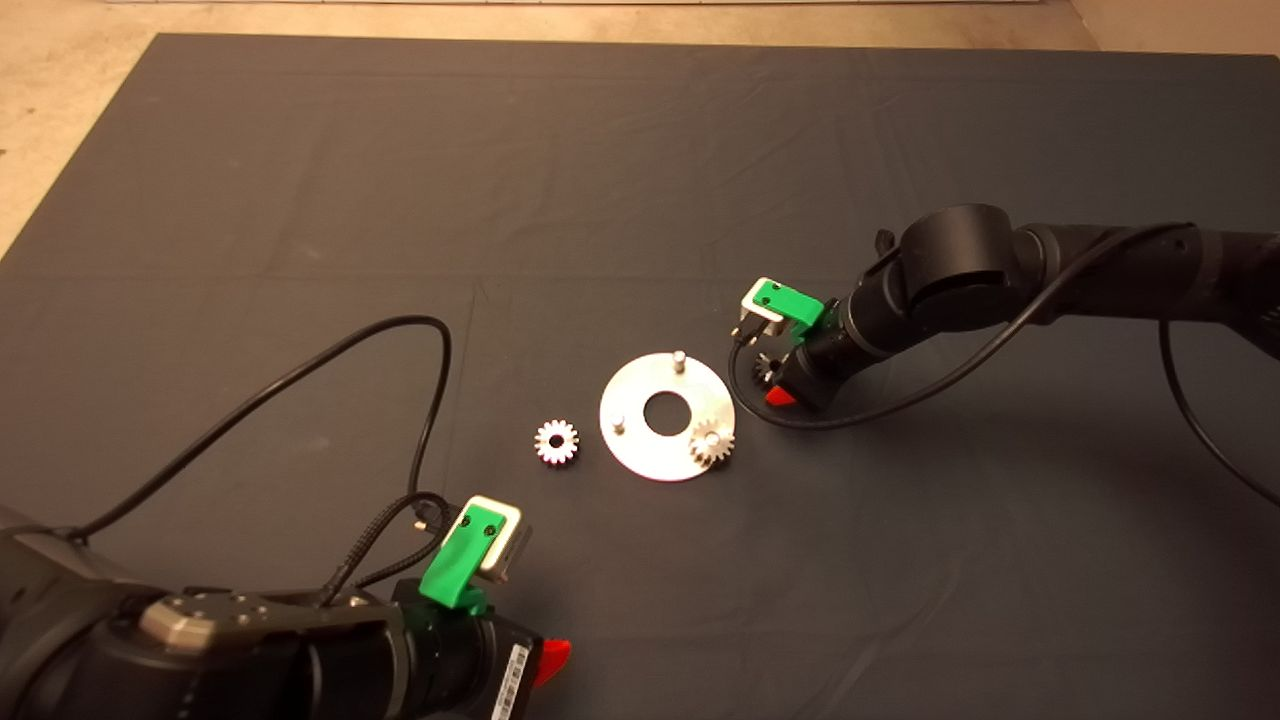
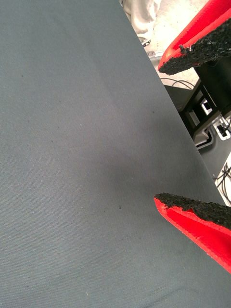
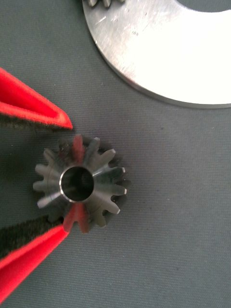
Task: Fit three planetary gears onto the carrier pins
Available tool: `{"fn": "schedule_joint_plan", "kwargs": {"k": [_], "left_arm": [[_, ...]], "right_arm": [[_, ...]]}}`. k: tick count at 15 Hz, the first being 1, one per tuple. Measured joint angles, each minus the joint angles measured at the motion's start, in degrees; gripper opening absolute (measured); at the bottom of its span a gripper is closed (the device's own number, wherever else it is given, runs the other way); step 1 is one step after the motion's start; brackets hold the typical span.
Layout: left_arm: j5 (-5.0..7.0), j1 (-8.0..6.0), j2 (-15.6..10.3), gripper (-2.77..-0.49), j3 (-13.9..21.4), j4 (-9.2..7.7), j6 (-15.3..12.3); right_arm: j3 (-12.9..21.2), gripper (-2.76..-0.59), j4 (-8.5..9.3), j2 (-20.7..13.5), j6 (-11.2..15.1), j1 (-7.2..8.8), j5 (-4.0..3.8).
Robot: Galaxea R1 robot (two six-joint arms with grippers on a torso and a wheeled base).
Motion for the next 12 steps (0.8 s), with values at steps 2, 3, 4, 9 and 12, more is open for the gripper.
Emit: {"fn": "schedule_joint_plan", "kwargs": {"k": [2,3,4,9,12], "left_arm": [[0.01,0.0,0.0,-1.51,0.0,0.0,-0.02],[0.01,-0.01,0.0,-1.51,0.0,0.0,-0.02],[0.01,0.0,0.0,-1.51,0.0,0.0,-0.02],[-0.01,-0.63,0.02,-1.51,0.0,0.0,-0.02],[-0.01,-0.64,0.02,-1.51,0.0,-0.02,-0.02]], "right_arm": [[0.0,-2.26,0.0,-0.02,0.0,0.0,-0.01],[0.0,-2.26,0.0,-0.02,0.0,0.0,-0.01],[0.0,-2.26,0.01,0.0,0.0,0.0,-0.01],[-0.85,-2.26,0.01,0.17,0.0,0.0,0.51],[-1.13,-2.26,0.01,0.17,0.0,0.0,1.06]]}}
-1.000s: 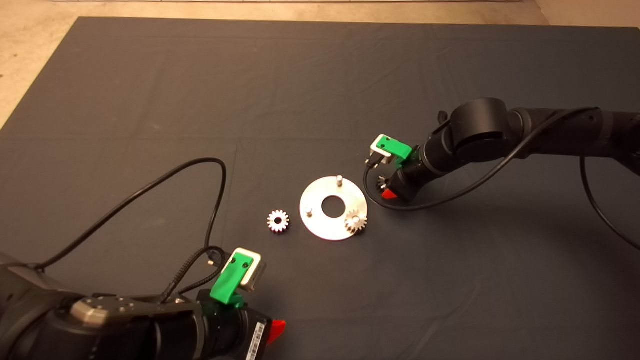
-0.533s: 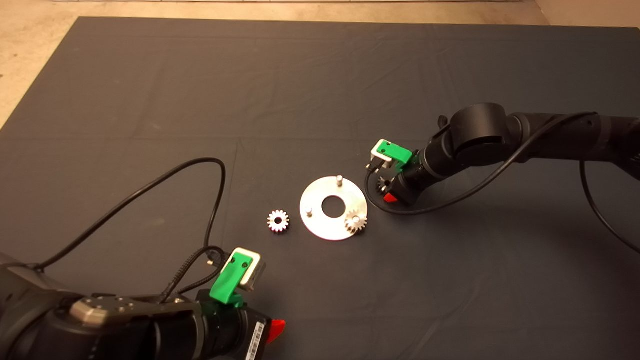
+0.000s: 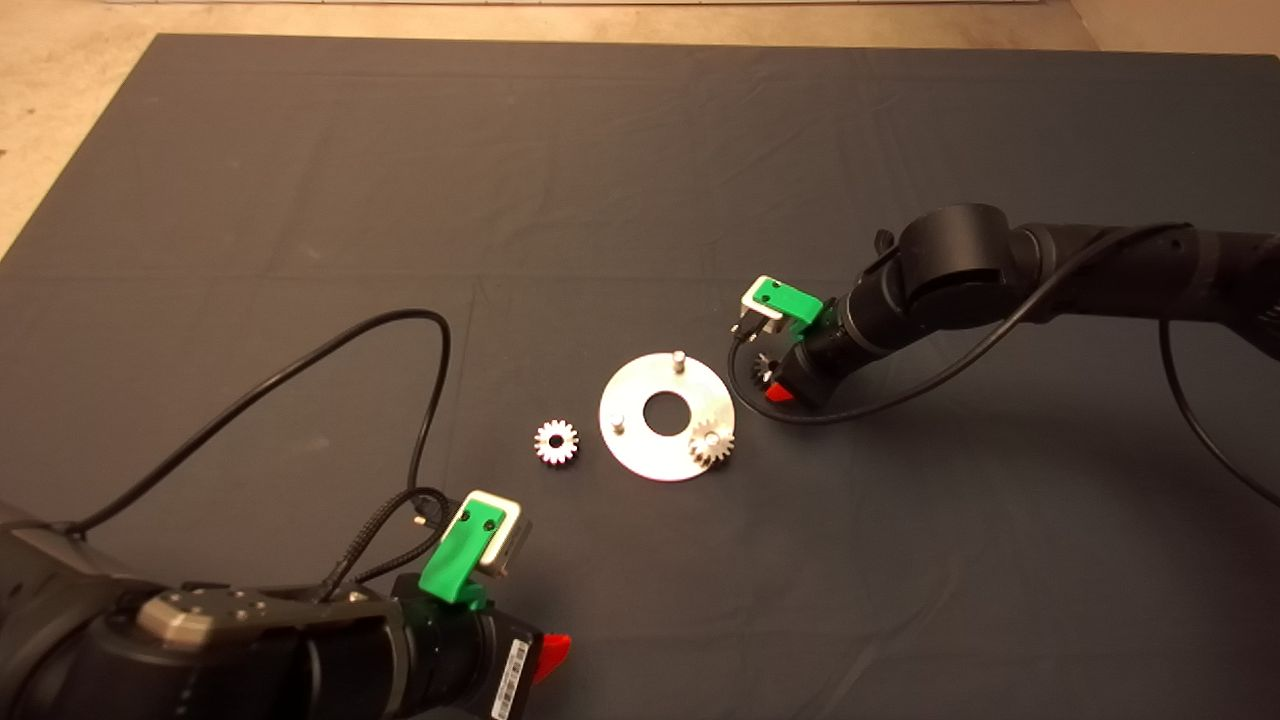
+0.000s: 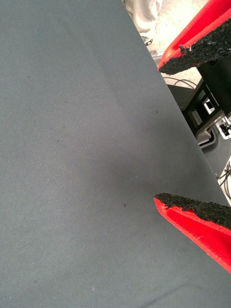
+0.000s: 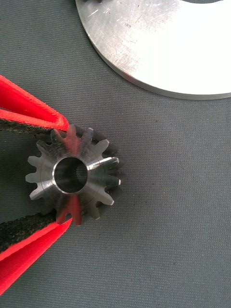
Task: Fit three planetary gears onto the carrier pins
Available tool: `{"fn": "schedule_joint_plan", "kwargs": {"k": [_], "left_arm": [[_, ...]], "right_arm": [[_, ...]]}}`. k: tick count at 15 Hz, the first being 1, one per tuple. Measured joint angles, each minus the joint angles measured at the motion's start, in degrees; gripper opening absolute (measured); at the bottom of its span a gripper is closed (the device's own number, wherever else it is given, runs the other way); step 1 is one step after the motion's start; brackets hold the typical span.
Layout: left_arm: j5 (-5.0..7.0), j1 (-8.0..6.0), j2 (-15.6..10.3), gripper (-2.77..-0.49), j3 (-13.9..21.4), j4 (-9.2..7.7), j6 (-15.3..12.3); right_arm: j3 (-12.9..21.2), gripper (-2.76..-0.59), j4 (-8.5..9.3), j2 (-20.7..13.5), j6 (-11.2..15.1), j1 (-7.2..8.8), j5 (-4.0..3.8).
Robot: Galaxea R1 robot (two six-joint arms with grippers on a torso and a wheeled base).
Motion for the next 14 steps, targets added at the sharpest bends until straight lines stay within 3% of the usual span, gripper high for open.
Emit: {"fn": "schedule_joint_plan", "kwargs": {"k": [3,7,14], "left_arm": [[0.0,-0.02,0.0,-1.51,0.0,-0.16,-0.02],[0.02,-0.19,0.0,-1.51,0.0,-0.39,-0.2],[0.02,-0.17,0.0,-1.51,0.0,-0.61,-0.22]], "right_arm": [[0.0,-2.26,0.0,0.0,0.0,0.0,0.1],[-0.05,-2.24,0.0,0.02,0.02,0.01,0.98],[-0.09,-1.95,0.02,0.49,0.02,0.01,1.28]]}}
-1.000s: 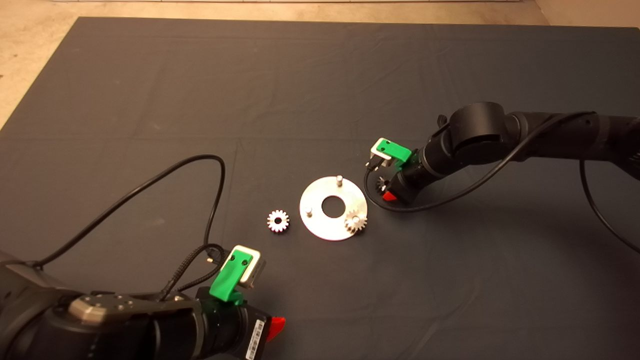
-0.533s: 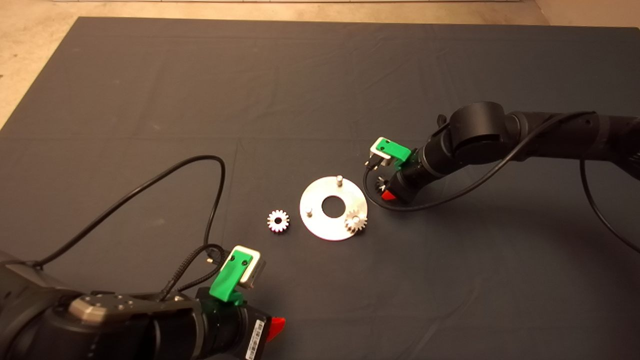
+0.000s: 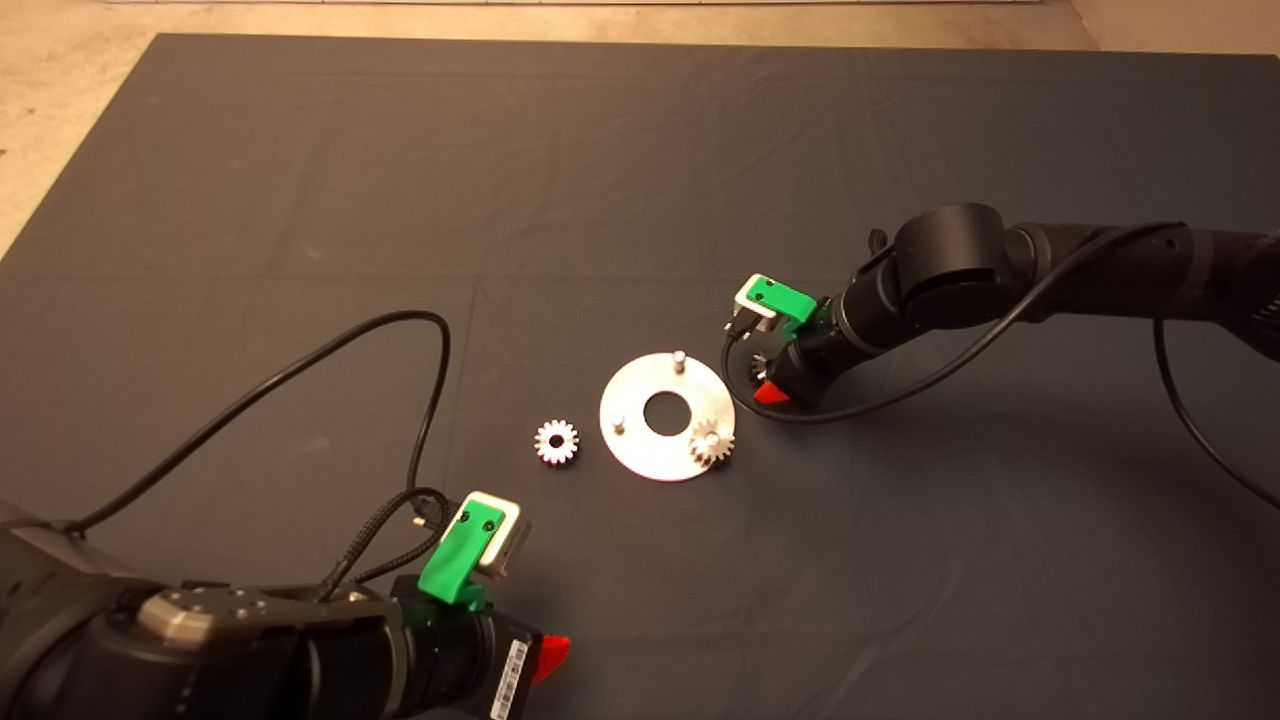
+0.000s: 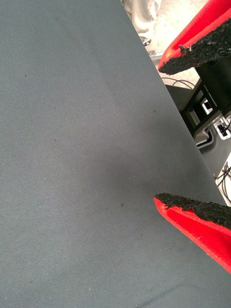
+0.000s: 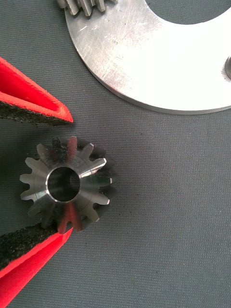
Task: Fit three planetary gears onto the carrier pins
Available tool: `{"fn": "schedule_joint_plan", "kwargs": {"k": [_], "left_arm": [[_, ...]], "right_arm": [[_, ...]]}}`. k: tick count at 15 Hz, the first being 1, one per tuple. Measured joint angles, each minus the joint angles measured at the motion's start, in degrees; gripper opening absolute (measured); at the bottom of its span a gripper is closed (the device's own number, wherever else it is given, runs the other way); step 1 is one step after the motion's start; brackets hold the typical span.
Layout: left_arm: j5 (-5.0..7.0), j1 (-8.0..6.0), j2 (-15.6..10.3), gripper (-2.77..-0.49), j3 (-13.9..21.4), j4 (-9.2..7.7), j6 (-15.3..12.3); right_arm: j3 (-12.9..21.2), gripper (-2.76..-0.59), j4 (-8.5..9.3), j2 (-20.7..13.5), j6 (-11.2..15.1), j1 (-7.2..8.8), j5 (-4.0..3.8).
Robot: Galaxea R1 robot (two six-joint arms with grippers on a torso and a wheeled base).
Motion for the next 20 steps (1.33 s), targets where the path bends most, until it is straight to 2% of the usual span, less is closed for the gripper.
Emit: {"fn": "schedule_joint_plan", "kwargs": {"k": [5,7,11,13,17,19,20], "left_arm": [[0.0,0.0,0.0,-1.51,0.0,-0.02,-0.02],[0.0,0.0,-0.02,-1.51,0.0,-0.02,-0.04],[-0.02,0.0,0.0,-1.51,0.0,-0.02,-0.15],[0.0,0.0,0.0,-1.51,0.0,-0.02,-0.17],[0.0,0.0,-0.02,-1.51,0.0,-0.02,-0.17],[0.0,0.0,-0.04,-1.51,0.0,-0.02,-0.17],[-0.02,0.0,-0.02,-1.51,0.0,-0.02,-0.17]], "right_arm": [[0.0,-1.94,0.0,-0.02,-0.02,0.0,0.16],[-0.02,-1.94,-0.02,-0.02,-0.4,0.02,1.1],[-0.07,-1.94,-0.03,-0.02,-1.67,0.02,1.44],[-0.07,-1.96,-0.04,-0.02,-1.9,0.02,2.19],[-0.07,-1.98,-0.04,-0.09,-3.57,0.02,2.28],[-0.08,-2.14,-0.04,-0.22,-3.63,0.02,2.47],[-0.09,-2.14,-0.06,-0.22,-3.63,0.02,2.5]]}}
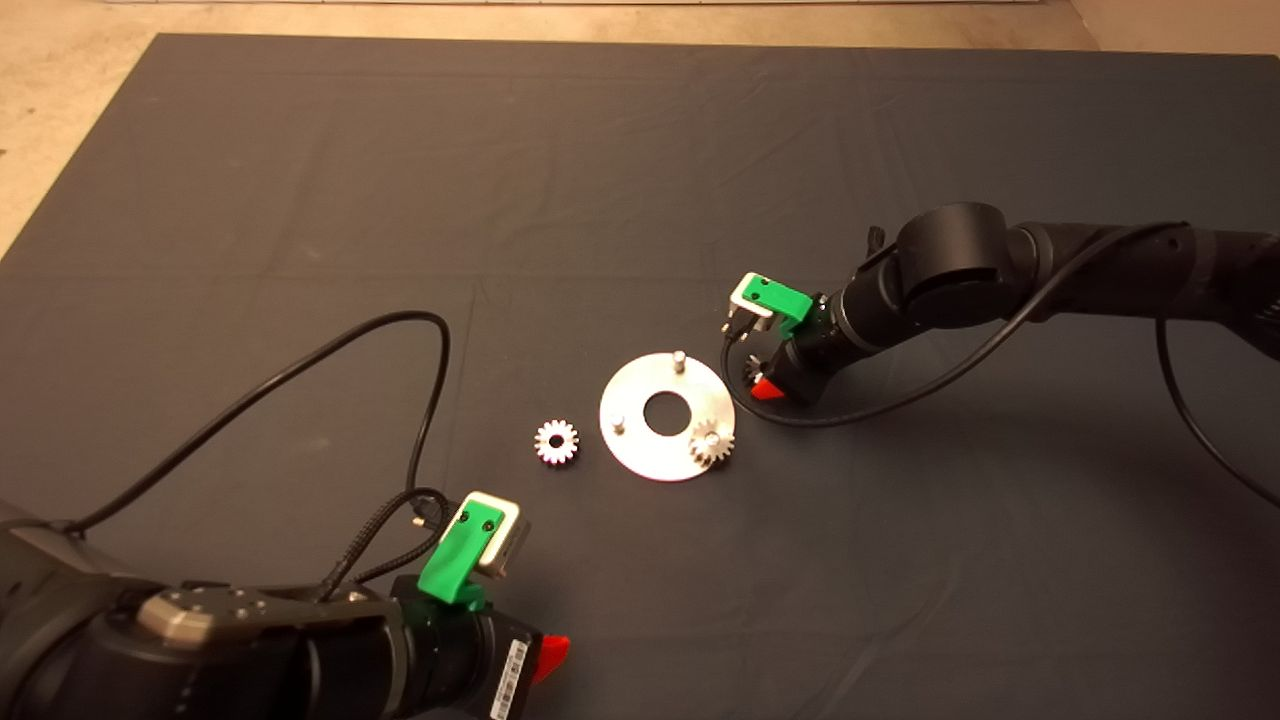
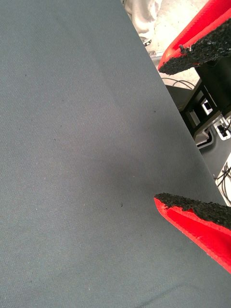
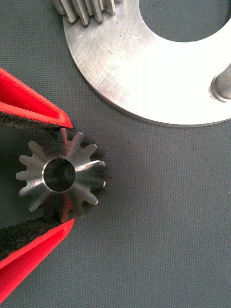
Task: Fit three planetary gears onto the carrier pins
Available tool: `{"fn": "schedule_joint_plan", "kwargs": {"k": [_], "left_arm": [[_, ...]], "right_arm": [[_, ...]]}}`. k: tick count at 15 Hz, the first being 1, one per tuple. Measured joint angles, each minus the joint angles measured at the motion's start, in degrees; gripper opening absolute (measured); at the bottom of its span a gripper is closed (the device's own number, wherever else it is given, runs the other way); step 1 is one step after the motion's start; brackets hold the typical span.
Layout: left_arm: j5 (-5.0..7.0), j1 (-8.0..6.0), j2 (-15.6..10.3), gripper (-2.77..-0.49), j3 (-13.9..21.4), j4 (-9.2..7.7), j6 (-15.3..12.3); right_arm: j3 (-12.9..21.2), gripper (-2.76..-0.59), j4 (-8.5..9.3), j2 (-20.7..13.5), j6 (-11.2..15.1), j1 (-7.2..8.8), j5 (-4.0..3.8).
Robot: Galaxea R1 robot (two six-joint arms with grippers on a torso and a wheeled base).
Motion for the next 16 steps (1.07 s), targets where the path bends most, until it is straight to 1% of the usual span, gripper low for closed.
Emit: {"fn": "schedule_joint_plan", "kwargs": {"k": [2,4,7,11,16], "left_arm": [[0.0,-0.01,-0.33,-1.51,0.0,0.0,0.0],[0.02,-0.16,-0.48,-1.51,0.0,-0.02,0.0],[0.02,-1.08,-0.46,-1.51,0.0,-0.05,0.0],[0.0,-1.1,-0.48,-1.51,0.0,-0.06,-0.3],[0.02,-1.08,-0.45,-1.51,0.0,-0.06,-0.63]], "right_arm": [[0.0,-2.22,0.0,-0.07,0.0,0.0,0.04],[0.0,-2.24,0.02,-0.16,-0.02,0.0,0.11],[0.0,-2.26,0.02,-0.18,-0.02,0.0,0.17],[0.01,-2.32,0.02,-0.18,-0.22,0.0,0.15],[0.04,-2.33,0.06,-0.16,-0.22,0.15,0.05]]}}
